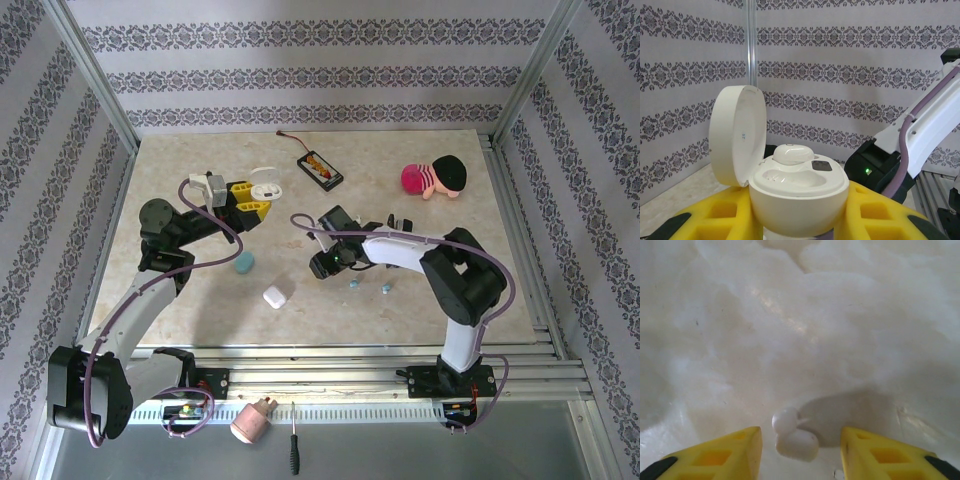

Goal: Insert the wireless bluetooth earbuds into the charging case

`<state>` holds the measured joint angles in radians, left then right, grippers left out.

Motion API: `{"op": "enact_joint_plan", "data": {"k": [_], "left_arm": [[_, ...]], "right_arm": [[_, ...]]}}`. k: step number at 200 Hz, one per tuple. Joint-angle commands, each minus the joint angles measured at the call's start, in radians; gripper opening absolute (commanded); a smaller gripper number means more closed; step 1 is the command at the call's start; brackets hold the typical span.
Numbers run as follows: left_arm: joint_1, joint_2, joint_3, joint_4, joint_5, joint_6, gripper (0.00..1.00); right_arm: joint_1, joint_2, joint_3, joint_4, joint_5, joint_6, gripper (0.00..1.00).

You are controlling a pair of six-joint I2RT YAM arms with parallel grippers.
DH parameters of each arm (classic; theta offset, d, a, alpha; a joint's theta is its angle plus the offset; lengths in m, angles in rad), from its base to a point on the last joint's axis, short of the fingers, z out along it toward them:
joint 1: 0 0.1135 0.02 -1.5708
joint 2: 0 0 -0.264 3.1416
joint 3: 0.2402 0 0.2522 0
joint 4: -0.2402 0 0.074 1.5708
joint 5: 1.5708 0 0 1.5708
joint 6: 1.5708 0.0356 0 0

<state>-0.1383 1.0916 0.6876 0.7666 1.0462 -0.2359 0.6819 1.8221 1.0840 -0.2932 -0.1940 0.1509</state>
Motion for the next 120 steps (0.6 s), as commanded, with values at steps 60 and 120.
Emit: {"op": "enact_joint_plan", "data": {"k": [60, 120], "left_arm": [[-0.012, -0.004, 0.027, -0.001, 0.034, 0.024, 0.26], [-0.013, -0.002, 0.016, -0.009, 0.021, 0.043, 0.26]], "right_arm": [[-0.056, -0.190, -0.152, 0.090, -0.202, 0.624, 0.53], [-0.111, -0.103, -0.240, 0.354, -0.320, 0.853, 0.46]]}}
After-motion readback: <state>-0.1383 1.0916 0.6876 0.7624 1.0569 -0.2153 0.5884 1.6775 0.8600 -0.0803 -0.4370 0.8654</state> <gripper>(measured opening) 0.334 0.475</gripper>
